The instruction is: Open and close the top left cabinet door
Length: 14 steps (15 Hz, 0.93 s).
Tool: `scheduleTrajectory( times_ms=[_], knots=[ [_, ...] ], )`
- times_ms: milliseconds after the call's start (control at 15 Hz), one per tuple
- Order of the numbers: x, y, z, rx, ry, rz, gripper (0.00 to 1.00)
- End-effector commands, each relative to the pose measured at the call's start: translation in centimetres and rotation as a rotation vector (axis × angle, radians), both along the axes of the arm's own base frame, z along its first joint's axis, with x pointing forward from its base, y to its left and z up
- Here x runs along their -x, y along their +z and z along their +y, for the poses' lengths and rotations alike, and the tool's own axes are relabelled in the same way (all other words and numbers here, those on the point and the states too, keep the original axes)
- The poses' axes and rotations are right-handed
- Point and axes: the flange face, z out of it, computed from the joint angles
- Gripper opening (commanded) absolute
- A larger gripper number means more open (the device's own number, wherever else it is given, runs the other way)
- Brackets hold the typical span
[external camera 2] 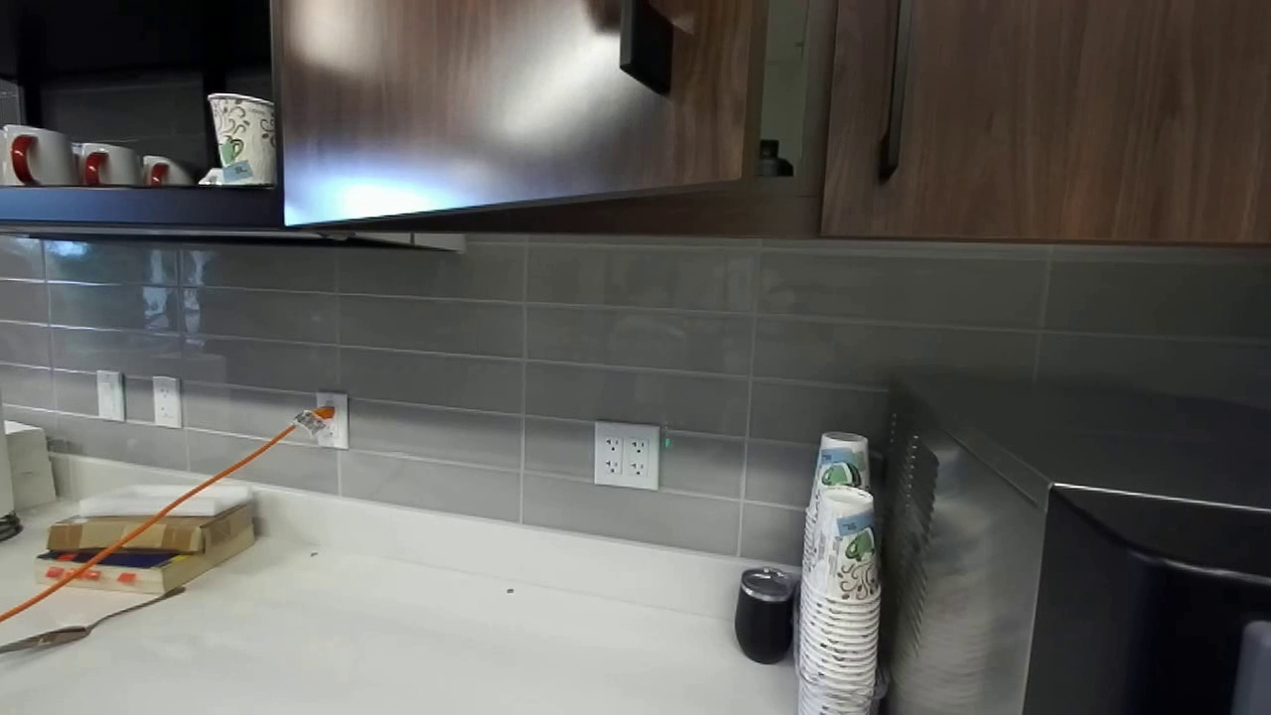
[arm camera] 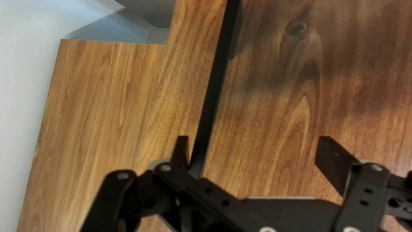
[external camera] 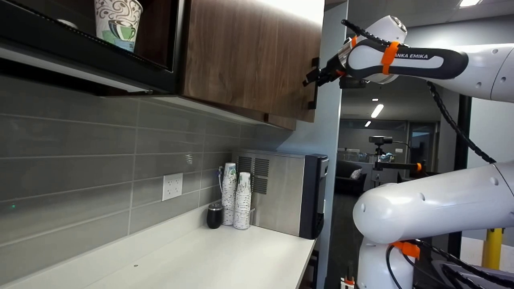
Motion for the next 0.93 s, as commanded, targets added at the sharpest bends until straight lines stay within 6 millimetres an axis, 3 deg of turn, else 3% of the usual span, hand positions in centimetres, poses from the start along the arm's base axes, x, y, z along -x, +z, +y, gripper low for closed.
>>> scheduleTrajectory(
  times_ms=[0,867],
  knots=[
    [-3.0,0.6,-0.7,-0.012,0.004,-0.039,1.0],
    [-10.9,2.2,-3.9,-0.125,0.057,-0.099,1.0]
  ],
)
